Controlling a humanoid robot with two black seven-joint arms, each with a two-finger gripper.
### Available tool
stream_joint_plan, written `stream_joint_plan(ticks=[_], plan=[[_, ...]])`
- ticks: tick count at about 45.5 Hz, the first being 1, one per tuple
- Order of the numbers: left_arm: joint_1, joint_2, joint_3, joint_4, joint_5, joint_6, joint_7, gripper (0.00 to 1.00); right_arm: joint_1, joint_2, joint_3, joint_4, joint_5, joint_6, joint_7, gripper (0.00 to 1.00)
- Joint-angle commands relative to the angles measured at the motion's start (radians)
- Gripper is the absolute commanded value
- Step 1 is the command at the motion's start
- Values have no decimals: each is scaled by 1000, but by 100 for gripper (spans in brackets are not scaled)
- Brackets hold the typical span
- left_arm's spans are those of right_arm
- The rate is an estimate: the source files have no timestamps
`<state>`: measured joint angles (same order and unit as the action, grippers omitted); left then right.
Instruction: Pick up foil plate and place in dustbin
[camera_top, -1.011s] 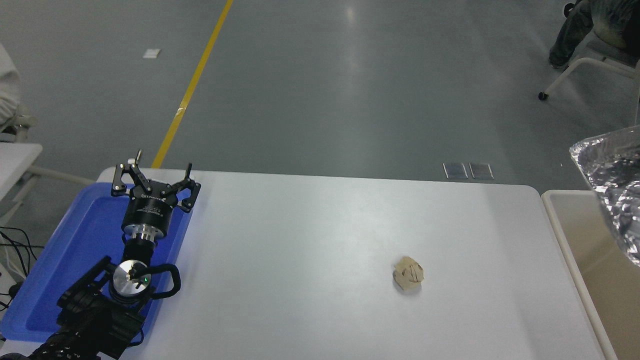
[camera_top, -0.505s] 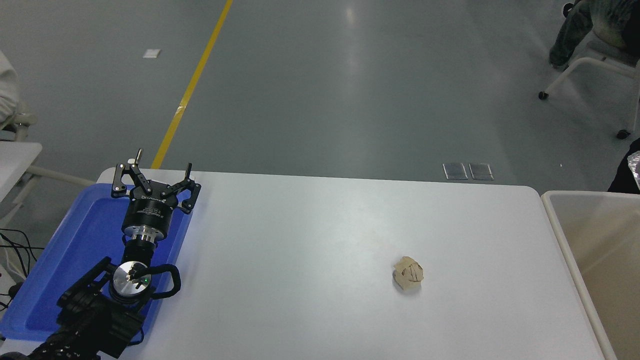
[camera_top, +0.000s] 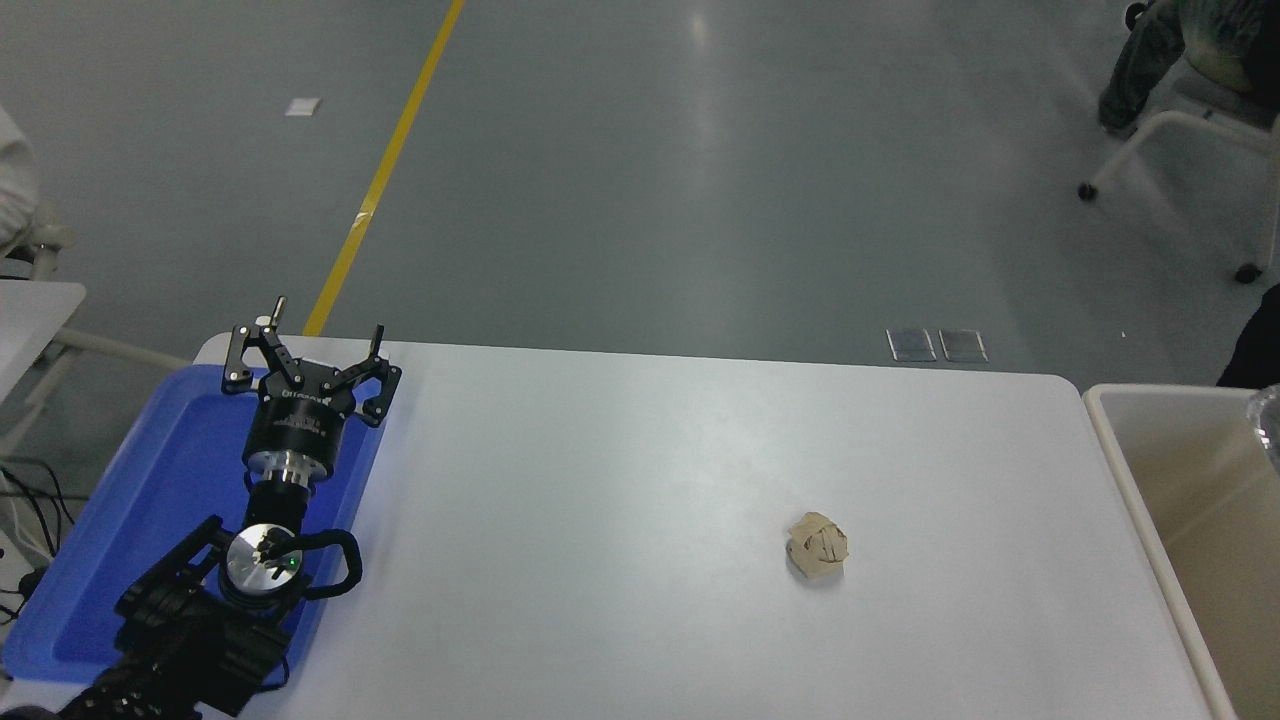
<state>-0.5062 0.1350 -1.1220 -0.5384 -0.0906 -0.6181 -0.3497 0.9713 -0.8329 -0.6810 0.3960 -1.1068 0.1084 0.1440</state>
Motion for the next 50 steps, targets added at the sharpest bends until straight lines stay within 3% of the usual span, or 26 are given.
stream_joint_plan(ticks=[1,17,29,32,36,37,50], plan=[[0,0,1,0,0,0,0,100,-201,155,0,-186,119,-72,5,0],[0,0,-1,0,0,0,0,100,-283,256,-14,-249,208,-79,-8,0],[0,0,-1,0,0,0,0,100,-284,255,-14,-256,212,-102,-8,0],[0,0,-1,0,0,0,0,100,-284,256,-11,-276,241,-104,-8,67],[0,0,-1,0,0,0,0,100,-284,258,-18,-282,306,-102,-6,97],[0,0,1,0,0,0,0,100,-283,258,-18,-282,314,-99,-6,100],[0,0,1,0,0,0,0,100,-250,255,-6,-266,363,-84,0,100]])
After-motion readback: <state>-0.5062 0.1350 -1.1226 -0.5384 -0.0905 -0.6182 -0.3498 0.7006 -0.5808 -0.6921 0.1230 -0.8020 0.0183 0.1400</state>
